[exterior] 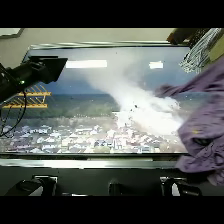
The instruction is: Fold the clothes and pants, and hang the long-sleeved shirts on hangers.
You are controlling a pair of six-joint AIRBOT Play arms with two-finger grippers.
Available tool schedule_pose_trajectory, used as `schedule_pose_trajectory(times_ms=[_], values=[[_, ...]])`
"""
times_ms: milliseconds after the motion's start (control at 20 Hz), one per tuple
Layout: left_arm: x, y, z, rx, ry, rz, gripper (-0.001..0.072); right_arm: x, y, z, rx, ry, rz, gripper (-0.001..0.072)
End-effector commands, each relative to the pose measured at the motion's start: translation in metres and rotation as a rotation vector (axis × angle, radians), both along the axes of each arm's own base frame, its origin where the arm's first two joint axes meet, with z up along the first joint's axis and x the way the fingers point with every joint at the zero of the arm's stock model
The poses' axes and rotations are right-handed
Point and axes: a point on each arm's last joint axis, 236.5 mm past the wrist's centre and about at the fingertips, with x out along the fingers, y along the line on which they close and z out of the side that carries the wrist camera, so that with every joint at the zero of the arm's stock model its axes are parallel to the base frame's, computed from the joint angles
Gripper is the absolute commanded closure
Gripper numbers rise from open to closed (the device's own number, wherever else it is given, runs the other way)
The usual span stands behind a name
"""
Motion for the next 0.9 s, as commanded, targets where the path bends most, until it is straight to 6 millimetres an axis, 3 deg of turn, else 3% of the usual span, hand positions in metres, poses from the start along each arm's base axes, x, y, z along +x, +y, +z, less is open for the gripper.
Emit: schedule_pose_trajectory(times_ms=[0, 200, 550, 700, 850], values=[[0.001, 0.000, 0.000, -0.021, 0.017, 0.006, 0.0157, -0.039, -0.049, 0.042, -0.128, -0.083, -0.308, 0.0683], [0.001, 0.001, -0.001, -0.022, 0.016, 0.008, 0.0158, -0.044, -0.078, 0.069, -0.250, -0.133, -0.556, 0.0683], [0.008, -0.001, -0.010, -0.017, 0.037, 0.009, 0.0158, 0.011, -0.112, 0.082, -0.347, -0.223, -0.588, 0.0683], [0.012, -0.001, -0.016, -0.014, 0.051, 0.009, 0.0158, 0.010, -0.123, 0.087, -0.360, -0.251, -0.606, 0.0683], [0.017, -0.002, -0.025, -0.010, 0.071, 0.009, 0.0158, 0.002, -0.127, 0.110, -0.388, -0.315, -0.616, 0.0683]])
